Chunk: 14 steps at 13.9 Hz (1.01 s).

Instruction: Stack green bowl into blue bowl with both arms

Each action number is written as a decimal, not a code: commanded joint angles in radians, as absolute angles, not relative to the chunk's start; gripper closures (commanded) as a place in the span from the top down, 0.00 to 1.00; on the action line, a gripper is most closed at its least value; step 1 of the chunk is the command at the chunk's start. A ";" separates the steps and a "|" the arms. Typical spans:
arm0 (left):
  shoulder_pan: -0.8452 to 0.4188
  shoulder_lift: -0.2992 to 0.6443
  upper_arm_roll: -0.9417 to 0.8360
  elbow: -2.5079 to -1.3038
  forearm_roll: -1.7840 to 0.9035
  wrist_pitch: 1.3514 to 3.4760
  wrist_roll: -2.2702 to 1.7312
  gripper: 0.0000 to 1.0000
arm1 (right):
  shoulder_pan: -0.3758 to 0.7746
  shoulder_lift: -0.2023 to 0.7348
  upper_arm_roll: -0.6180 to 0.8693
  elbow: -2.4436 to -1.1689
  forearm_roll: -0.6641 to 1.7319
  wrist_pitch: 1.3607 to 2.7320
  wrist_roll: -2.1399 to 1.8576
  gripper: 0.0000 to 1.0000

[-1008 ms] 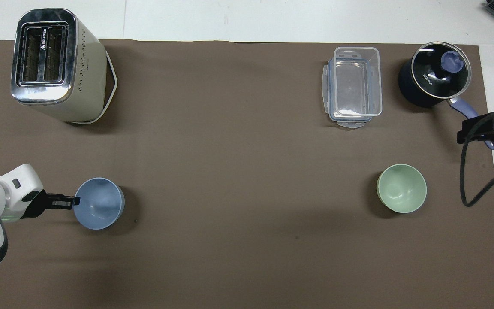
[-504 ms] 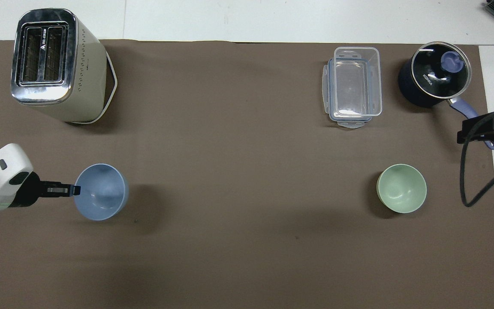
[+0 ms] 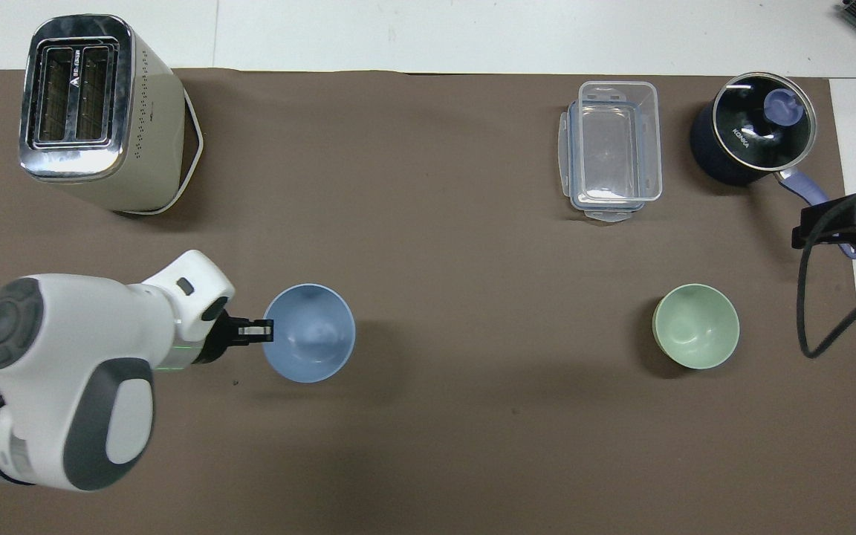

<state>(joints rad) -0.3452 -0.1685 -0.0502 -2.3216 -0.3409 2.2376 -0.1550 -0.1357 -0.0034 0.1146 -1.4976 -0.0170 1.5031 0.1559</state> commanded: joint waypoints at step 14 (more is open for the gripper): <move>-0.321 0.009 -0.025 -2.099 -0.184 2.177 -0.321 1.00 | -0.144 -0.021 0.118 -1.522 0.005 1.523 0.167 1.00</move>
<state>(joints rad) -0.3857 -0.0193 -0.0156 -2.1870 -0.2500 2.2637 -0.3241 -0.1357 -0.0034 0.1146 -1.4976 -0.0170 1.5031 0.1559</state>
